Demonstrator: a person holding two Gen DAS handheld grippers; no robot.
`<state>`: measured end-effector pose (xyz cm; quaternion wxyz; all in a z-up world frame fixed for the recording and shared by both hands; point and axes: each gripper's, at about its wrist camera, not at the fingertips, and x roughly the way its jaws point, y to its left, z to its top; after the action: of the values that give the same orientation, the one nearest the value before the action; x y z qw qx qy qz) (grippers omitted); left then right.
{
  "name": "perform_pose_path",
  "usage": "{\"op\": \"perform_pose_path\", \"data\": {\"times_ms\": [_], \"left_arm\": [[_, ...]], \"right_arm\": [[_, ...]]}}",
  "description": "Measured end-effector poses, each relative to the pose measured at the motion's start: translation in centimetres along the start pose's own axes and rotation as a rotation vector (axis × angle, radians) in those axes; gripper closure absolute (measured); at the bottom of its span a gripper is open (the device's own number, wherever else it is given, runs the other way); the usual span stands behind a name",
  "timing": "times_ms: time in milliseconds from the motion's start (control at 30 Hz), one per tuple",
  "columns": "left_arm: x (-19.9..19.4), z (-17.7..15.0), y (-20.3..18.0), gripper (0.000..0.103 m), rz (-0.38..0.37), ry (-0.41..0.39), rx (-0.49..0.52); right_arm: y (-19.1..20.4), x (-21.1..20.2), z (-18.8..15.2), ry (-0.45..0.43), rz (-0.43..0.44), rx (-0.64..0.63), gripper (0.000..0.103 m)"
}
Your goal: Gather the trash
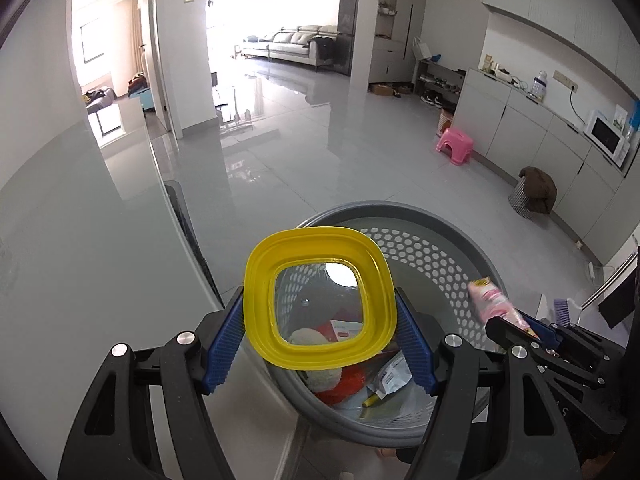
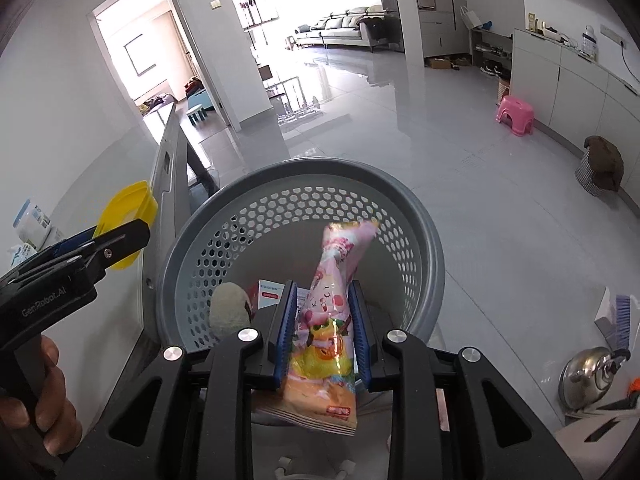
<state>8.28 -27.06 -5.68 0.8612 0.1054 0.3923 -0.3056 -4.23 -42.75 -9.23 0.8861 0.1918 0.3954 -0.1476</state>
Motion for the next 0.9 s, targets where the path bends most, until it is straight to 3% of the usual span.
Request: {"op": "perform_pose_path", "data": {"times_ms": [233, 333, 367, 433, 900], "left_arm": [[1.5, 0.6, -0.9, 0.032, -0.003, 0.023, 0.008], [1.7, 0.7, -1.0, 0.029, -0.005, 0.031, -0.006], [1.7, 0.7, -1.0, 0.025, -0.001, 0.032, -0.007], [1.5, 0.3, -0.7, 0.020, 0.004, 0.036, -0.009], [0.7, 0.3, -0.7, 0.015, 0.032, 0.035, -0.006]], "right_arm": [[-0.5, 0.9, 0.3, -0.007, 0.022, 0.018, 0.076], [-1.0, 0.6, 0.2, -0.032, 0.023, 0.032, 0.054], [-1.2, 0.4, 0.1, -0.046, 0.025, 0.040, 0.051], [-1.3, 0.1, -0.1, -0.047, 0.031, 0.051, 0.051], [-1.8, -0.4, -0.4, -0.050, 0.033, 0.075, 0.047]]}}
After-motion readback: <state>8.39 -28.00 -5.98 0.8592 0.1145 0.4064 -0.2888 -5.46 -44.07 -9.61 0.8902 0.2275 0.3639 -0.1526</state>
